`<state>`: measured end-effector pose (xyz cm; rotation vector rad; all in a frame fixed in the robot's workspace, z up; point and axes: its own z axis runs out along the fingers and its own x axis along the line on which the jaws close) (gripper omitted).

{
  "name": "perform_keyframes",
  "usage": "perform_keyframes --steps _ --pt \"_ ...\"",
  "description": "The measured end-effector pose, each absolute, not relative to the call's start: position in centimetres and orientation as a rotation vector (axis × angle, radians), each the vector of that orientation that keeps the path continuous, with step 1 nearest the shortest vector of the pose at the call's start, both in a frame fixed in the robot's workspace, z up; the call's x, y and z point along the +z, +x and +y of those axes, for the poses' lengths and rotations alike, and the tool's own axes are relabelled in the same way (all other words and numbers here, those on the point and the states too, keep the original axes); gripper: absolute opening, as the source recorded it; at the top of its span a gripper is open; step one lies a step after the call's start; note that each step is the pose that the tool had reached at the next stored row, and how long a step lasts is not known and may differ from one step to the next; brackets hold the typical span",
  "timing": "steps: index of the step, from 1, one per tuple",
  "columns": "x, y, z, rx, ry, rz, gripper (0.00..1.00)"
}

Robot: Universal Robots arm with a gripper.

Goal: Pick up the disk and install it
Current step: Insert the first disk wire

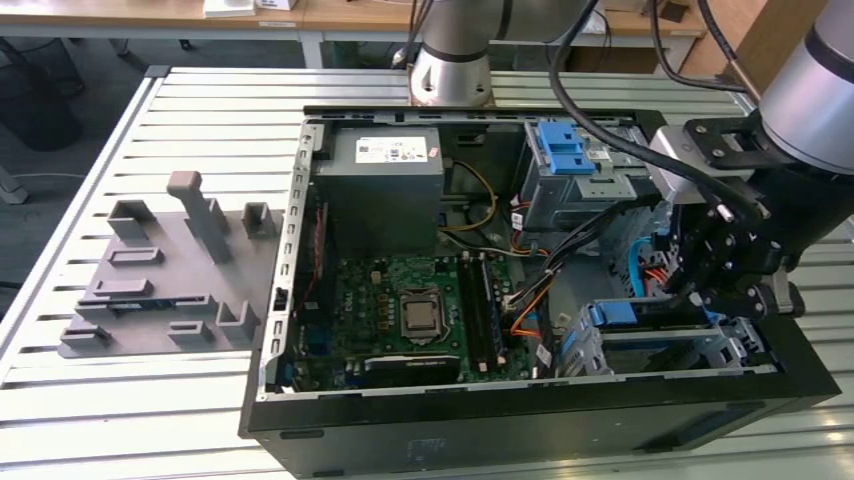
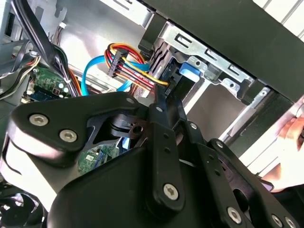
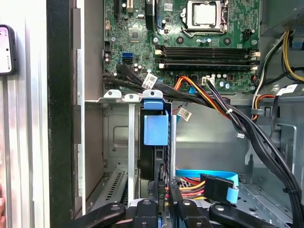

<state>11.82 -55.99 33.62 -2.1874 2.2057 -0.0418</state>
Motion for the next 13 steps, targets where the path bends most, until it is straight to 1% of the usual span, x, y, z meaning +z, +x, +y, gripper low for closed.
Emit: perform_keyframes --steps 6,8,13 --pt "34.10 11.82 -55.99 -0.040 -2.188 2.206 0.22" --pt "34.11 11.82 -55.99 -0.041 -2.188 2.206 0.11" --pt "34.11 11.82 -55.99 -0.041 -2.188 2.206 0.11"
